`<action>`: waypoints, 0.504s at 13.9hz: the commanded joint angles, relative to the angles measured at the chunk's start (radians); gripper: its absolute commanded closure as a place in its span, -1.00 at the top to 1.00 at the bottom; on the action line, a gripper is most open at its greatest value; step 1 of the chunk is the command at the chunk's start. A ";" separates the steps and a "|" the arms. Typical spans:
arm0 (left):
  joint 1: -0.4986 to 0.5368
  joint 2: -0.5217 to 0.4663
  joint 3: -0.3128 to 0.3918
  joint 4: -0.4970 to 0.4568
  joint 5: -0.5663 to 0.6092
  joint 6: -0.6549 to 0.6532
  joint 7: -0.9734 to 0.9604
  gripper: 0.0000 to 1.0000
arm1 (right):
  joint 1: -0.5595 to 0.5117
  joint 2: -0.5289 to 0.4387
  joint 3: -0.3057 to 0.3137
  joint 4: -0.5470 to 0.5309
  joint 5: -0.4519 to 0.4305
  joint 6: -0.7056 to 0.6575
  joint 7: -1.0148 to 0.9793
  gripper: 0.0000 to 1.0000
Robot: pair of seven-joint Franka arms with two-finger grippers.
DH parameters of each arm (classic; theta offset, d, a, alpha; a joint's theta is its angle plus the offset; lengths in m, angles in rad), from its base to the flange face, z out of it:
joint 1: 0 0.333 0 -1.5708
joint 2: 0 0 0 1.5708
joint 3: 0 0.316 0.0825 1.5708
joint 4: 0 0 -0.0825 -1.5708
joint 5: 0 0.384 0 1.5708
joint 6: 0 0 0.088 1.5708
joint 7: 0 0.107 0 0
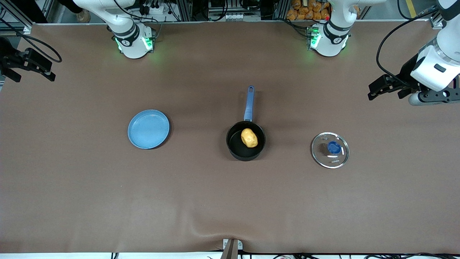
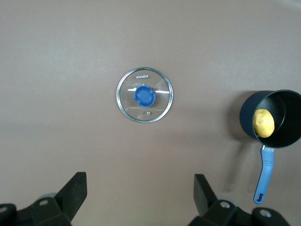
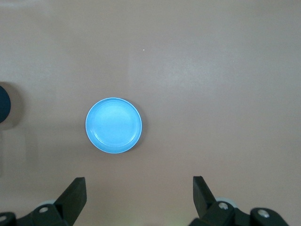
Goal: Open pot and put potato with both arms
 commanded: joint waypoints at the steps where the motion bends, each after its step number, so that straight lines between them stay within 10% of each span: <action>1: 0.004 0.007 -0.001 0.015 -0.014 -0.002 -0.005 1.00 | 0.006 0.018 -0.004 0.030 0.009 -0.011 -0.009 1.00; 7: 0.006 0.007 -0.001 0.015 -0.015 -0.002 -0.005 1.00 | 0.010 0.016 -0.002 0.025 0.010 -0.013 -0.008 1.00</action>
